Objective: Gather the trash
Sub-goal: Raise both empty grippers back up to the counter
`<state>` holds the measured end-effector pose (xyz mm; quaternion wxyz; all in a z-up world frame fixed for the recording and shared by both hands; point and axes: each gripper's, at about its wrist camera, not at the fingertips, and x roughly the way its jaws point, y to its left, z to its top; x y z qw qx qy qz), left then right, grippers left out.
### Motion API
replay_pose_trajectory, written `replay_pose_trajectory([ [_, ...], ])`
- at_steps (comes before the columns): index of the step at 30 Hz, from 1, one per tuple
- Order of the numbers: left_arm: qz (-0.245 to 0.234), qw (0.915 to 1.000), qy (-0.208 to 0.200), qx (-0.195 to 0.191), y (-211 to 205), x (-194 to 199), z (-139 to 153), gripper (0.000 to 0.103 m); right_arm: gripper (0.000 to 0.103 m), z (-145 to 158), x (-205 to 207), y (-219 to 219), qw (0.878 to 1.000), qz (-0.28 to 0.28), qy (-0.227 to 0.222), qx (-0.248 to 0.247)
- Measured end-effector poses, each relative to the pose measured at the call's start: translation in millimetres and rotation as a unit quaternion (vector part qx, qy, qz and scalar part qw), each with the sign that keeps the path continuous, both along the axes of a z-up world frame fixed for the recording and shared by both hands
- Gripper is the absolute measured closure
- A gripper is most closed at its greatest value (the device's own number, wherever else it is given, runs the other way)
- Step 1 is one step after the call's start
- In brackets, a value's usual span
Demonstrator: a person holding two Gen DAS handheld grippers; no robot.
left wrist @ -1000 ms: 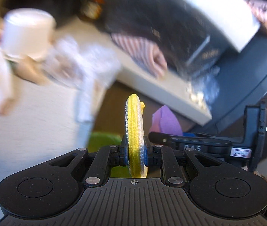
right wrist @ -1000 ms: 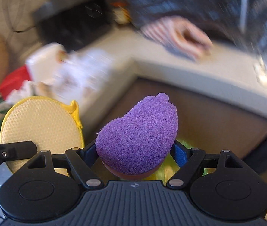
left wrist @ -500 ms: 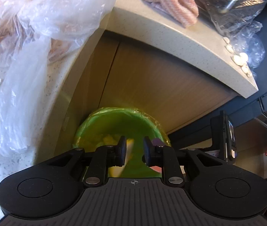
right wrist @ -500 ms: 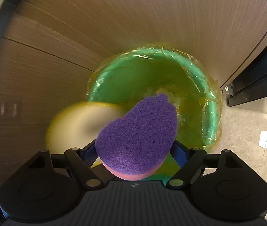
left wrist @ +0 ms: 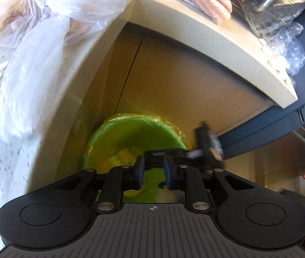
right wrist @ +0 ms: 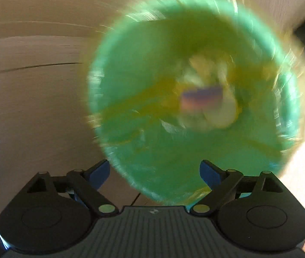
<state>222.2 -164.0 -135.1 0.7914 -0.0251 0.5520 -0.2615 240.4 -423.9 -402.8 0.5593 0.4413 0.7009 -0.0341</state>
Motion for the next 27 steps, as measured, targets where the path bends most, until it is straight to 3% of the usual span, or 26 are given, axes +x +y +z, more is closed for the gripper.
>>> replay_pose_trajectory([
  [1, -0.005, 1.0000, 0.000, 0.002, 0.0, -1.5, 1.3, 0.081, 0.012, -12.8, -0.2, 3.1, 0.999, -0.015, 0.030, -0.017],
  [3, -0.013, 0.9999, -0.008, 0.003, 0.7, -4.4, 6.9, 0.081, 0.012, -16.9, -1.2, 6.3, 0.998, -0.030, 0.038, -0.041],
  [6, -0.015, 0.9997, -0.020, -0.003, 4.8, -8.4, 17.0, 0.081, 0.012, 16.2, -2.9, 14.3, 0.996, 0.004, -0.011, -0.088],
  [8, -0.013, 0.9994, -0.030, -0.008, 8.5, -10.7, 26.4, 0.081, 0.012, 57.5, -6.2, 19.6, 0.984, 0.053, -0.058, -0.163],
  [10, -0.011, 0.9987, -0.048, -0.012, 12.8, -15.9, 37.9, 0.081, 0.012, 108.4, -10.8, 28.6, 0.952, 0.110, -0.125, -0.257],
  [12, -0.007, 0.9972, -0.072, -0.020, 20.5, -21.8, 53.7, 0.081, 0.012, 165.6, -18.0, 38.4, 0.906, 0.152, -0.192, -0.345],
  [14, 0.000, 0.9951, -0.094, -0.031, 31.0, -27.6, 70.1, 0.081, 0.012, 228.9, -29.6, 52.9, 0.849, 0.174, -0.268, -0.422],
  [16, 0.011, 0.9921, -0.120, -0.037, 42.5, -34.7, 84.7, 0.081, 0.012, 281.7, -36.4, 64.7, 0.805, 0.173, -0.328, -0.464],
  [17, 0.019, 0.9903, -0.133, -0.037, 48.5, -37.8, 91.6, 0.081, 0.011, 305.7, -35.8, 69.6, 0.789, 0.166, -0.352, -0.475],
  [19, 0.035, 0.9867, -0.156, -0.032, 58.3, -42.9, 102.8, 0.081, 0.010, 348.7, -32.6, 81.1, 0.770, 0.146, -0.396, -0.478],
  [23, 0.075, 0.9796, -0.183, -0.038, 90.6, -53.6, 115.8, 0.081, 0.008, 404.0, -29.4, 117.1, 0.748, 0.136, -0.475, -0.443],
  [27, 0.143, 0.9659, -0.209, -0.054, 143.1, -65.7, 121.0, 0.081, 0.008, 429.3, -34.1, 170.0, 0.728, 0.183, -0.519, -0.409],
])
